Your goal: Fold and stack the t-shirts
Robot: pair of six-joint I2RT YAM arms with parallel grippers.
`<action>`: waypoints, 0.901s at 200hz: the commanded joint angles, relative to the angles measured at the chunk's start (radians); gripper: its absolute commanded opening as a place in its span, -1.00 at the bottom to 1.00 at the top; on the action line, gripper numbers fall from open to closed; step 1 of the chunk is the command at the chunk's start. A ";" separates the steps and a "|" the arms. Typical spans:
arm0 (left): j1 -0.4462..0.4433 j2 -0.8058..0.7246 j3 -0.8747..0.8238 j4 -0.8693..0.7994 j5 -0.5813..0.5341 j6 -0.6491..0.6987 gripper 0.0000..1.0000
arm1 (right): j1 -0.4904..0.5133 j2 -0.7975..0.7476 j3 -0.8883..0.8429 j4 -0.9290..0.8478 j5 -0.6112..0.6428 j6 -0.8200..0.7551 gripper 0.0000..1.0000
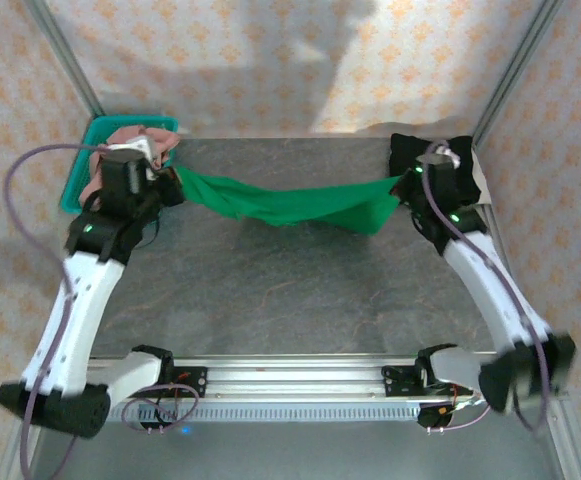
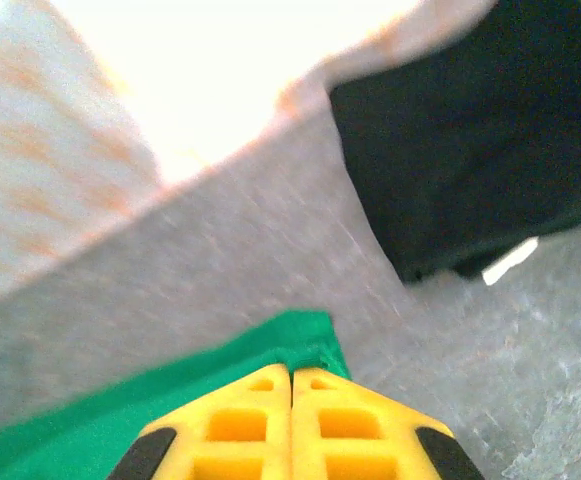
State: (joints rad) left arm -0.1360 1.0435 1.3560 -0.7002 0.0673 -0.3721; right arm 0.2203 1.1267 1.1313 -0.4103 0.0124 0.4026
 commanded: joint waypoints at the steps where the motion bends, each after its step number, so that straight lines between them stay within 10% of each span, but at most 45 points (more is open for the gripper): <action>1: 0.007 -0.085 0.034 -0.098 -0.089 0.018 -1.00 | 0.002 -0.107 0.014 -0.149 0.047 -0.028 -1.00; 53: 0.057 0.214 0.219 -0.058 0.002 0.030 -1.00 | -0.002 0.128 0.205 -0.088 0.076 -0.022 -1.00; 120: 0.178 1.003 1.586 -0.459 0.258 0.027 -1.00 | -0.056 0.602 1.027 -0.311 0.089 -0.062 -1.00; 152: 0.203 0.763 1.302 -0.276 0.294 0.045 -1.00 | -0.069 0.557 1.119 -0.358 0.066 -0.087 -1.00; 180: 0.203 0.446 0.762 -0.032 0.275 0.053 -1.00 | -0.069 0.384 0.853 -0.273 0.025 -0.090 -1.00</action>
State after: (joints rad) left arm 0.0654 1.7321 2.4077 -0.9535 0.3290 -0.3420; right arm 0.1558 1.6478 2.1658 -0.6949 0.0528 0.3355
